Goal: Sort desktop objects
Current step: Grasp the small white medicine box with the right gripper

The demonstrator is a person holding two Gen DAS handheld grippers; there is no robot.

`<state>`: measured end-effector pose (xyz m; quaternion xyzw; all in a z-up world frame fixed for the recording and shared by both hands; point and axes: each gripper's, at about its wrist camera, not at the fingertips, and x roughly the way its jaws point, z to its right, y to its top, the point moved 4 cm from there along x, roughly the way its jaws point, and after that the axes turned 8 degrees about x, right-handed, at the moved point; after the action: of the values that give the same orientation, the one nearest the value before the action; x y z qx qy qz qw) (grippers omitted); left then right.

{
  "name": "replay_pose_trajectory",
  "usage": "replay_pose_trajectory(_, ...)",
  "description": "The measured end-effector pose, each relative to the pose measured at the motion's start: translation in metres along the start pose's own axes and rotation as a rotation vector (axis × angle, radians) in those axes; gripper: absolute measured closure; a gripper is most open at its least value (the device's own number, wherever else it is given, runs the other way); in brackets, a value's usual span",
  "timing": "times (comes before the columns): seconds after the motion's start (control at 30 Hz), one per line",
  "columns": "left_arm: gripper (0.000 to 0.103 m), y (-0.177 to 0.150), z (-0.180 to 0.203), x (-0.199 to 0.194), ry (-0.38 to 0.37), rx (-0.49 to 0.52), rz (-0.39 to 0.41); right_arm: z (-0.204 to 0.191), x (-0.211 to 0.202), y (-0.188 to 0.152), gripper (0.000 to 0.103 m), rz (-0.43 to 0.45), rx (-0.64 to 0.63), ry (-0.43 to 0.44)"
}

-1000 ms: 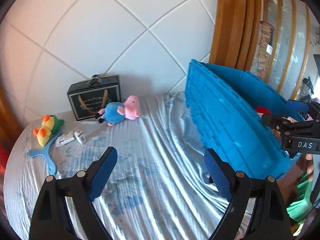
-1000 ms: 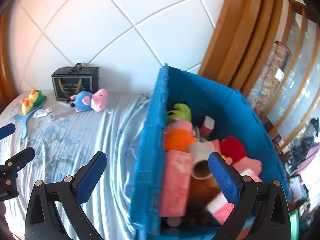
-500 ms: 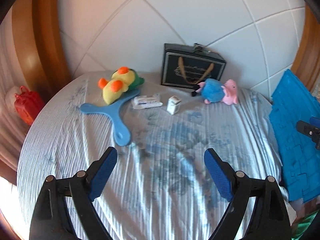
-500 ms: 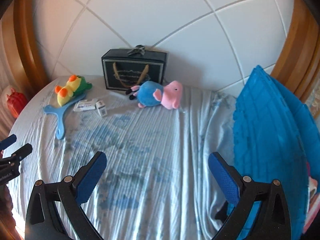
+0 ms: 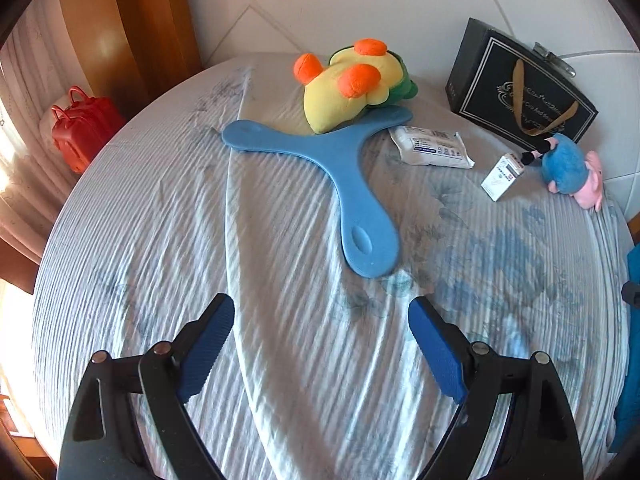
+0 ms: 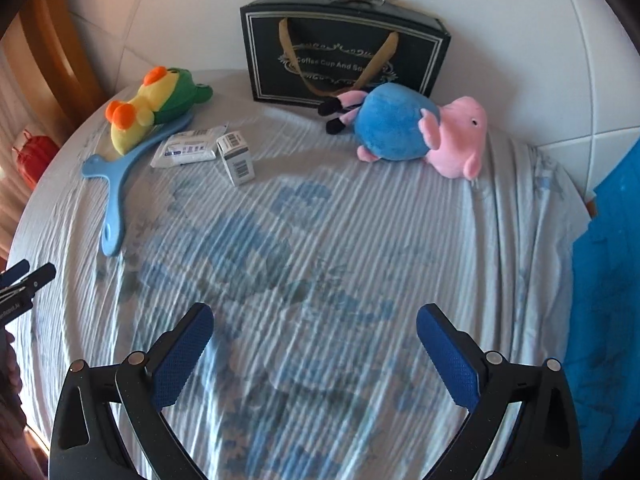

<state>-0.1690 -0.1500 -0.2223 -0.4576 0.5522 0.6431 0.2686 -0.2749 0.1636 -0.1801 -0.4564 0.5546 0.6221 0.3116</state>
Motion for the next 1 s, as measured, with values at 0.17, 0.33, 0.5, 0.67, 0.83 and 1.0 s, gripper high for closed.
replay_pose_trajectory(0.17, 0.014, 0.034, -0.006, 0.043, 0.012, -0.02, -0.014, -0.011, 0.054, 0.017, 0.0, -0.069, -0.031, 0.013)
replay_pose_trajectory(0.33, 0.014, 0.074, -0.006, 0.081, 0.029, -0.04, 0.02, -0.024, 0.091, 0.034, 0.0, -0.078, -0.04, 0.045)
replay_pose_trajectory(0.5, 0.014, 0.098, 0.007, 0.113, 0.016, -0.018, 0.035, -0.039, 0.118, 0.05, 0.0, -0.054, -0.003, 0.124)
replay_pose_trajectory(0.67, 0.014, 0.101, 0.015, 0.137, 0.087, 0.042, 0.025, -0.056, 0.138, 0.067, 0.0, -0.012, -0.014, 0.176)
replay_pose_trajectory(0.83, 0.012, 0.102, -0.001, 0.145, 0.053, -0.031, 0.064, -0.067, 0.153, 0.079, 0.0, 0.042, -0.024, 0.19)
replay_pose_trajectory(1.0, 0.014, 0.108, -0.013, 0.147, 0.083, -0.071, 0.104, -0.076, 0.158, 0.089, 0.0, 0.092, -0.025, 0.192)
